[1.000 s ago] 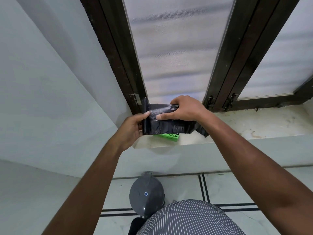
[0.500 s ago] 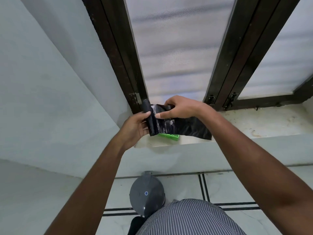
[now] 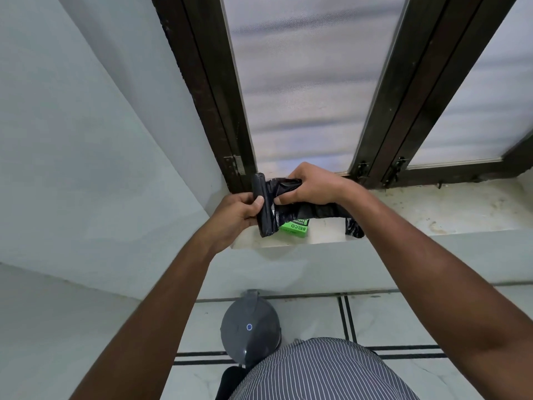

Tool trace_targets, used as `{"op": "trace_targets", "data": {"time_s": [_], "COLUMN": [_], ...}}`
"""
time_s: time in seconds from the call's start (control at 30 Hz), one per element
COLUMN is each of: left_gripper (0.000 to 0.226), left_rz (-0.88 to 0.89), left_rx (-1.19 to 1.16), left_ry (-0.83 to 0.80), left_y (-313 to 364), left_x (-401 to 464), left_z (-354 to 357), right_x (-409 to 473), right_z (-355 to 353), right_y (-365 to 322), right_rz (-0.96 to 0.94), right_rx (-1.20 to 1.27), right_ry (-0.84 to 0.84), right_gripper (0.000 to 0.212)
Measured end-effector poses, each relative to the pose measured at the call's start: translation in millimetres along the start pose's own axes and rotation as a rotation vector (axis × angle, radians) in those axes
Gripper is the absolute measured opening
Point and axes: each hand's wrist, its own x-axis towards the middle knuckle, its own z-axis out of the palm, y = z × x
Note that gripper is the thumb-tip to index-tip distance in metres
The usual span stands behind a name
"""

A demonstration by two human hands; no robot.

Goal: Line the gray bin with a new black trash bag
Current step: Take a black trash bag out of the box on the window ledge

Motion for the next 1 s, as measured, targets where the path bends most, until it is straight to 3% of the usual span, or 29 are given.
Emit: {"op": "trace_targets", "data": {"time_s": [0.27, 0.53, 0.67, 0.8, 1.0], "left_gripper": [0.027, 0.032, 0.031, 0.032, 0.036], "left_rz": [0.035, 0.042, 0.016, -0.026, -0.041], "left_rx": [-0.016, -0.099, -0.237, -0.21, -0.283], "left_ry": [0.064, 0.032, -0.067, -0.179, -0.024], "left_y": [-4.5, -3.6, 0.0, 2.0, -9.8], "left_x": [0.0, -4.3, -13.9, -21.3, -3.2], "left_z": [3.9, 4.2, 3.3, 2.2, 7.9], "right_x": [10.7, 21.3, 35.9, 42.3, 45.4], "right_z": [12.9, 26.8, 30.5, 15.7, 7.5], "right_y": [6.4, 3.6, 11.2, 32.8, 47.1], "right_rz": [-0.021, -0.021, 0.018, 0.116, 0.081], "right_rx": [-0.151, -0.262, -0.432, -0.552, -0.767], "right_ry": [0.092, 0.201, 0.34, 0.389, 0.489], "right_gripper": [0.028, 0.035, 0.014, 0.032, 0.035]}}
